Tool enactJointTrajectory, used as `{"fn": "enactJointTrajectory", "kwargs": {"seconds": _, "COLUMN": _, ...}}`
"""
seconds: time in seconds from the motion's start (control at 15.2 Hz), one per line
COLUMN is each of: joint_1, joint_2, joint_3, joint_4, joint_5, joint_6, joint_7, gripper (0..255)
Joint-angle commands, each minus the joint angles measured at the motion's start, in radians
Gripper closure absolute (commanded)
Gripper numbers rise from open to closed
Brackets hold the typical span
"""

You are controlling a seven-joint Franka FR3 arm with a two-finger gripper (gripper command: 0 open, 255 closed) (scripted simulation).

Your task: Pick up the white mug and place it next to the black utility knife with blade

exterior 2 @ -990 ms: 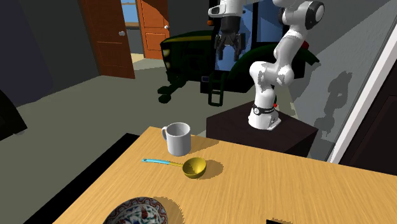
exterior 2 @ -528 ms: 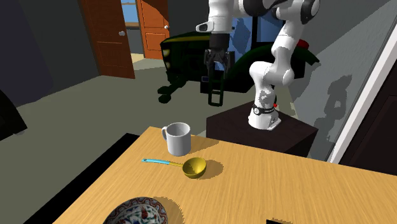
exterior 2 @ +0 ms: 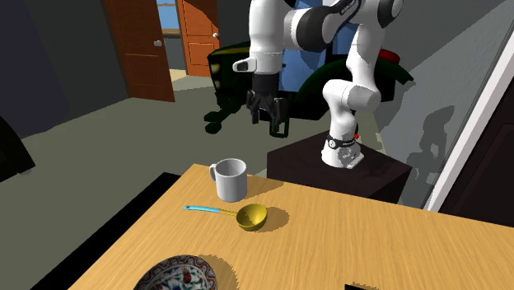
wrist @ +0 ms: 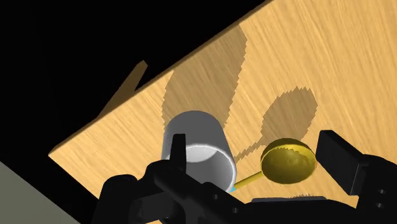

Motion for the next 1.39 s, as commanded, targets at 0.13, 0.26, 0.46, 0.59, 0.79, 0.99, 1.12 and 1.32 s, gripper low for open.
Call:
{"fn": "enactJointTrajectory", "kwargs": {"seconds": 0.13, "joint_1": 0.005, "joint_2": 0.155, "joint_3": 0.014, "joint_4": 0.084, "joint_5": -0.029, "joint_6": 0.053, "joint_7": 0.015, "gripper": 0}}
{"fn": "enactJointTrajectory", "kwargs": {"seconds": 0.26, "joint_1": 0.010, "joint_2": 0.233, "joint_3": 0.020, "joint_4": 0.134, "joint_5": -0.045, "joint_6": 0.071, "joint_7": 0.026, "gripper": 0}}
{"fn": "enactJointTrajectory", "kwargs": {"seconds": 0.46, "joint_1": 0.020, "joint_2": 0.352, "joint_3": 0.026, "joint_4": 0.219, "joint_5": -0.072, "joint_6": 0.090, "joint_7": 0.042, "gripper": 0}}
{"fn": "enactJointTrajectory", "kwargs": {"seconds": 0.59, "joint_1": 0.028, "joint_2": 0.432, "joint_3": 0.028, "joint_4": 0.282, "joint_5": -0.091, "joint_6": 0.097, "joint_7": 0.053, "gripper": 0}}
{"fn": "enactJointTrajectory", "kwargs": {"seconds": 0.79, "joint_1": 0.032, "joint_2": 0.474, "joint_3": 0.027, "joint_4": 0.295, "joint_5": -0.099, "joint_6": 0.122, "joint_7": 0.058, "gripper": 0}}
{"fn": "enactJointTrajectory", "kwargs": {"seconds": 0.99, "joint_1": 0.032, "joint_2": 0.491, "joint_3": 0.026, "joint_4": 0.276, "joint_5": -0.101, "joint_6": 0.158, "joint_7": 0.059, "gripper": 0}}
{"fn": "enactJointTrajectory", "kwargs": {"seconds": 1.12, "joint_1": 0.033, "joint_2": 0.503, "joint_3": 0.026, "joint_4": 0.264, "joint_5": -0.103, "joint_6": 0.182, "joint_7": 0.060, "gripper": 0}}
{"fn": "enactJointTrajectory", "kwargs": {"seconds": 1.32, "joint_1": 0.033, "joint_2": 0.506, "joint_3": 0.026, "joint_4": 0.261, "joint_5": -0.103, "joint_6": 0.188, "joint_7": 0.060, "gripper": 0}}
